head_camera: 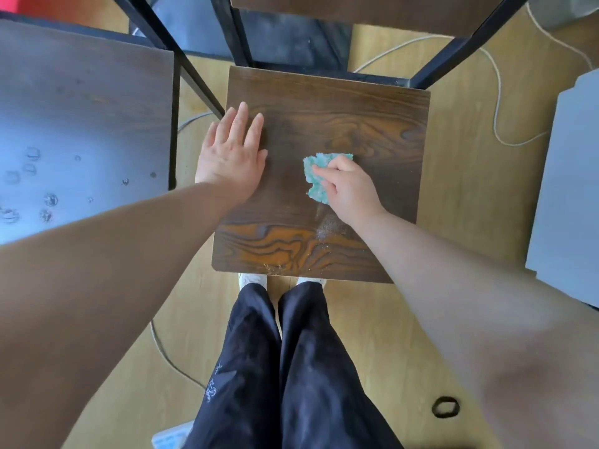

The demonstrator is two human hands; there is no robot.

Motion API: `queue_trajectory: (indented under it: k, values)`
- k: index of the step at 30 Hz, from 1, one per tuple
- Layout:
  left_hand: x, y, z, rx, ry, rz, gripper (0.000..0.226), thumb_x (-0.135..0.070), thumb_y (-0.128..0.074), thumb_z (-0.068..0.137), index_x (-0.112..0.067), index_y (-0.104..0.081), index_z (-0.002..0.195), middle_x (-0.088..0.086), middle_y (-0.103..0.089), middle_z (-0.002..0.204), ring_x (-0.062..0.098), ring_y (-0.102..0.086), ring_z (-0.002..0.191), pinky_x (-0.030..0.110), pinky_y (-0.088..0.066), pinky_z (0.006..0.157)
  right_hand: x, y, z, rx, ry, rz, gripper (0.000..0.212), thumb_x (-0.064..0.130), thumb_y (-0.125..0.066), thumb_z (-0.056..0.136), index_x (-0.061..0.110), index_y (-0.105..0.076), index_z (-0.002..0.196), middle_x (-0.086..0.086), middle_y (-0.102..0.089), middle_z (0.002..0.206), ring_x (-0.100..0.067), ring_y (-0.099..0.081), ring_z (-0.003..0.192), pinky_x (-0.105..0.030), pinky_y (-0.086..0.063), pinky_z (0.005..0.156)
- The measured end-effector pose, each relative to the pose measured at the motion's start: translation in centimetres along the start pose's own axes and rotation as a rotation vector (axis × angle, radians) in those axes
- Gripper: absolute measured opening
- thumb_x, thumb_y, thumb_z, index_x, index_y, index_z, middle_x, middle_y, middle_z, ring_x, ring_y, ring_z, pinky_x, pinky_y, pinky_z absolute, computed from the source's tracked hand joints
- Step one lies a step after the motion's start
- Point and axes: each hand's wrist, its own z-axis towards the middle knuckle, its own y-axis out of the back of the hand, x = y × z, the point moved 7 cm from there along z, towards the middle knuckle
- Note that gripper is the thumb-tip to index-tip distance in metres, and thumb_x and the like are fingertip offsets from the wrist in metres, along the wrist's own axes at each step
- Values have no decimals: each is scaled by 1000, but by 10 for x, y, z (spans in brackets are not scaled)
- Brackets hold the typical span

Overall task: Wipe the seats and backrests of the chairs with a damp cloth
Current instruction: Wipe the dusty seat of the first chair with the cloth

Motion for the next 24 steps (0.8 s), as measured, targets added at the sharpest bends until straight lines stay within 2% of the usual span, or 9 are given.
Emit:
queue_trajectory:
  k: [6,10,15,18,20,22,24]
  values:
    - [-3,-17,-24,30,-29,5,59,-38,-25,106,-20,-5,159,7,1,167,26,0,153,44,-6,125,21,-33,-50,69,67,6,35,3,-58,95,12,-66,128,-4,-58,104,-22,-54,100,-32,-50,86]
    - [-7,-22,-36,28,-62,7,59,-37,-27,106,-18,-7,158,9,-1,167,27,-1,153,46,-8,124,32,-54,-88,147,167,-86,38,-2,-67,87,9,-67,124,-7,-59,101,-26,-56,93,-32,-49,73]
    - [-14,-23,-46,36,-79,30,59,-37,-27,106,-18,-7,158,9,-1,167,27,-1,153,45,-8,124,33,-77,-120,234,137,-66,47,-7,-70,83,9,-64,127,-4,-56,102,-23,-54,93,-25,-40,71]
    - [-22,-21,-51,37,-90,41,59,-37,-27,106,-17,-6,158,9,-1,167,26,-1,153,45,-8,124,33,-78,-120,280,137,-40,39,0,-60,93,10,-62,130,-4,-54,105,-20,-52,97,-25,-36,74]
    - [-28,-18,-53,38,-98,45,60,-37,-28,106,-17,-7,158,10,-1,167,27,-1,153,45,-8,124,32,-73,-116,287,122,-6,30,18,-51,99,11,-63,126,1,-52,105,-14,-50,95,-25,-36,75]
    - [-35,-15,-55,41,-104,48,60,-37,-27,106,-16,-7,158,10,-1,167,27,-1,153,45,-8,124,28,-57,-112,240,100,79,36,36,-43,98,14,-65,117,8,-51,99,-9,-48,87,-26,-39,73]
    - [-42,-11,-53,38,-107,60,59,-37,-26,106,-17,-6,158,9,0,167,26,0,153,45,-8,124,19,-30,-103,144,80,114,28,24,-48,100,15,-66,119,8,-52,97,-8,-50,86,-25,-43,73]
